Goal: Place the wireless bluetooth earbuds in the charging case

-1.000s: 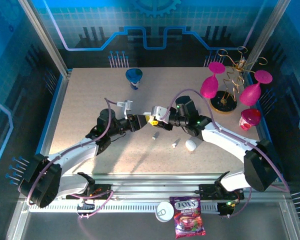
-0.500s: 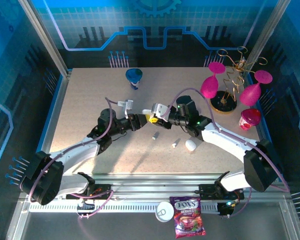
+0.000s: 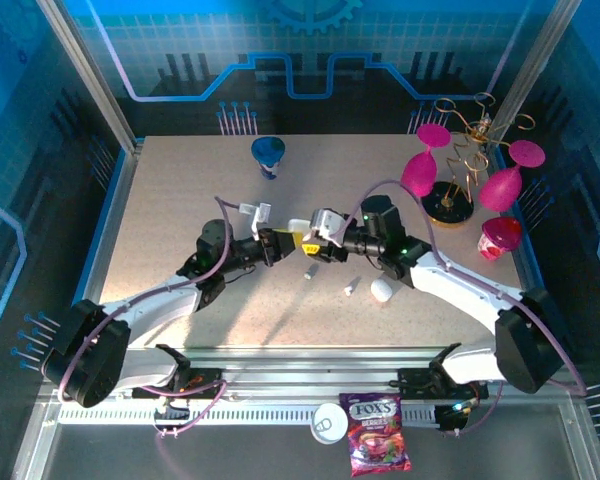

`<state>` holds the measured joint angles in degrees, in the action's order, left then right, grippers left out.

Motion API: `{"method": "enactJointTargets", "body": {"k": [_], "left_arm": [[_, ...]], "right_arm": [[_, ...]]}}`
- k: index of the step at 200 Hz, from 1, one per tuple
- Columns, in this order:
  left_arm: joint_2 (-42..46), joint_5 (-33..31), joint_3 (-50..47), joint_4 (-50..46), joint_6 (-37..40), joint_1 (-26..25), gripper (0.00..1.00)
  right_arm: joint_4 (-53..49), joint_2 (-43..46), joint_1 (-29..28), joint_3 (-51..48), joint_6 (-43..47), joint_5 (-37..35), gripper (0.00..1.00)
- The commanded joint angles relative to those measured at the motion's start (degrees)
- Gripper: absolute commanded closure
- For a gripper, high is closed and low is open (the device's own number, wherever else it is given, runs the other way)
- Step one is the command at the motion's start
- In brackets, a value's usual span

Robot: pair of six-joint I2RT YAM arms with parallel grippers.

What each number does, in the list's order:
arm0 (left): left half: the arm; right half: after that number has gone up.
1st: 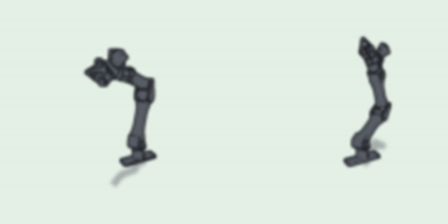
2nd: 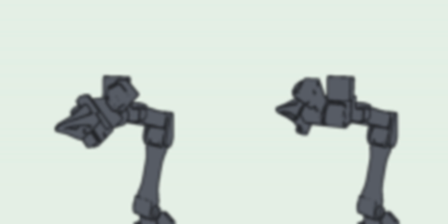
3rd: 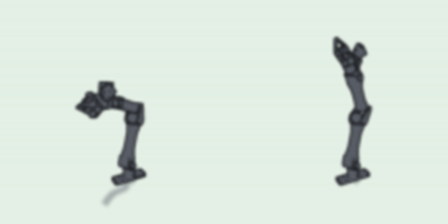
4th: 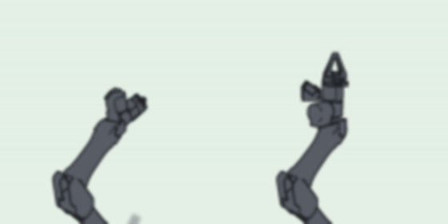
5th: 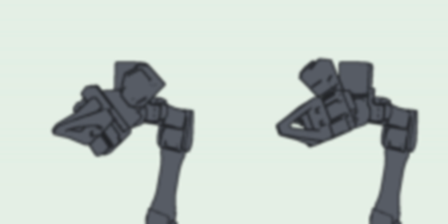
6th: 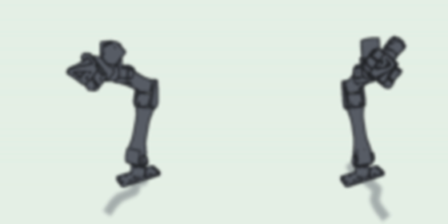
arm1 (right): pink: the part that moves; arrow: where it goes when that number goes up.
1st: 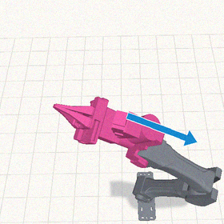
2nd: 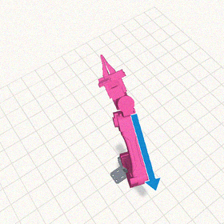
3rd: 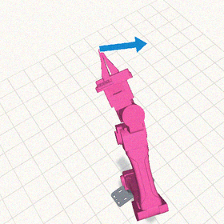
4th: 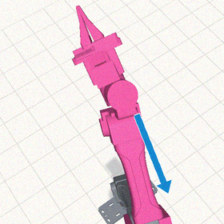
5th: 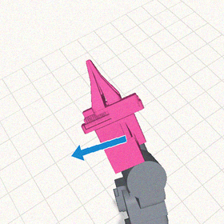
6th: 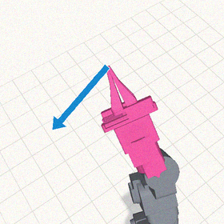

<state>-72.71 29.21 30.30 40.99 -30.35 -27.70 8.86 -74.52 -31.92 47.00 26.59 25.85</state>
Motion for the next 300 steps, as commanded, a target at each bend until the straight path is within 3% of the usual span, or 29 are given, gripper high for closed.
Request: {"method": "enactJointTargets", "body": {"k": [1,30,57,108,136,164,175,196,217,248,300], "left_arm": [[1.6,9.0,-1.4,8.0,13.6,-0.3,1.0],[2.6,16.2,-0.7,10.6,19.0,-0.3,1.0],[2.3,19.8,2.2,6.5,21.6,-0.4,0.98],[0.4,21.8,3.4,9.9,23.3,-1.8,0.96],[-0.2,21.8,3.8,10.4,23.7,-2.6,0.97],[0.1,20.8,3.0,11.0,23.8,-2.7,0.97],[0.3,20.3,2.5,11.1,23.9,-2.7,0.93],[0.6,18.7,2.3,9.8,23.8,-2.7,0.67],[0.6,17.5,2.7,7.6,23.9,-2.7,0.63],[-0.2,16.9,3.2,7.9,22.2,-2.7,0.65],[-0.6,18.8,2.9,8.2,21.3,-2.7,0.88]], "right_arm": [[-4.0,4.9,4.8,-0.8,-5.1,13.2,0.33],[-8.8,8.6,8.5,-0.1,-10.7,23.5,0.34],[-11.6,8.3,8.6,2.5,-16.4,27.2,0.38],[-12.1,5.3,7.4,5.7,-20.1,30.9,0.46],[-12.8,3.8,6.0,6.5,-19.4,29.9,0.61],[-14.1,3.8,5.6,6.6,-18.3,29.3,0.82],[-14.5,4.2,5.6,6.3,-17.6,28.7,0.89],[-15.4,5.5,5.5,6.1,-16.7,27.0,0.94],[-16.8,6.4,4.7,6.2,-14.7,24.6,0.95],[-16.8,6.9,3.6,5.6,-13.0,22.2,0.95],[-14.4,7.4,3.6,4.9,-14.3,22.2,0.95]]}}
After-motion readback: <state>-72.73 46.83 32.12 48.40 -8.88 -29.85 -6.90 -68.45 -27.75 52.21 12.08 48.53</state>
